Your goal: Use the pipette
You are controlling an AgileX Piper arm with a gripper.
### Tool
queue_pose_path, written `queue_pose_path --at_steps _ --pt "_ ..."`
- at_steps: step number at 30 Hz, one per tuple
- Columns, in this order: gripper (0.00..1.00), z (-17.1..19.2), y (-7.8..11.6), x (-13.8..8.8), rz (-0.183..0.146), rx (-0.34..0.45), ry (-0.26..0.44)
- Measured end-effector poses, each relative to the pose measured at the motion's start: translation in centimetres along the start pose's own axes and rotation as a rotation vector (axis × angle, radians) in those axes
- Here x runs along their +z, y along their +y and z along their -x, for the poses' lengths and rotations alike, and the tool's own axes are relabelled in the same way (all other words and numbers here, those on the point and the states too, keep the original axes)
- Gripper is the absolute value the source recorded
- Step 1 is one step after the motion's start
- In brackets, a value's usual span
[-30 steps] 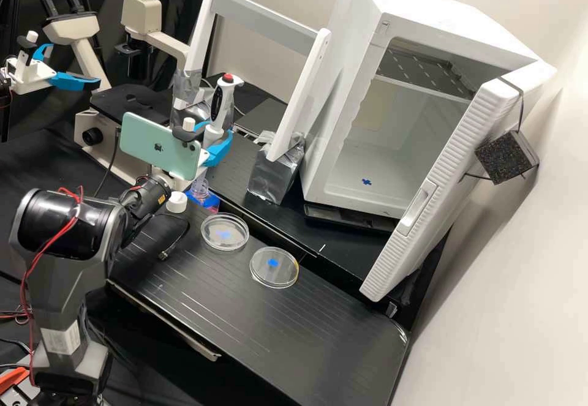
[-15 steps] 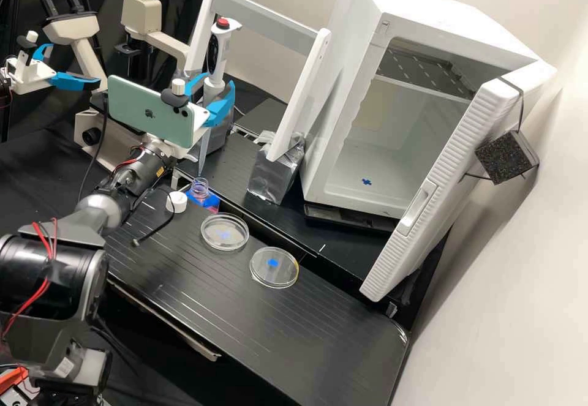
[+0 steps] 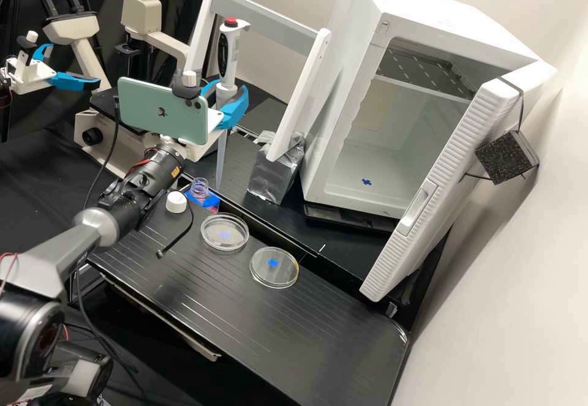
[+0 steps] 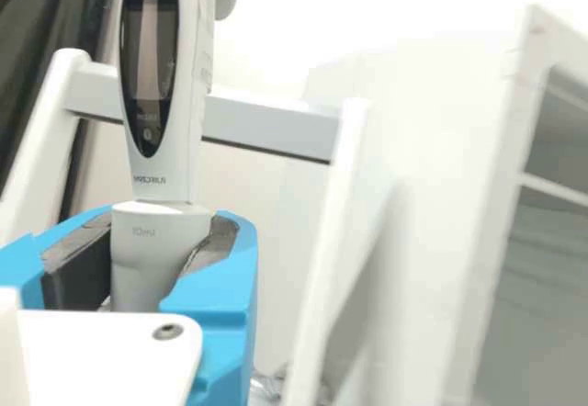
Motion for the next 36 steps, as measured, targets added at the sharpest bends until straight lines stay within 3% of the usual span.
queue_pose_path --at_steps 3,7,17,36 --pt "0.00 0.5 1.1 0.4 -0.002 0.019 -0.020" --pt "0.00 0.7 1.2 0.6 0.021 -0.004 -0.036" --pt "0.00 0.4 -0.3 1.3 0.126 -0.132 -0.071" --pt "0.00 0.1 -0.4 1.4 0.139 -0.143 -0.076"
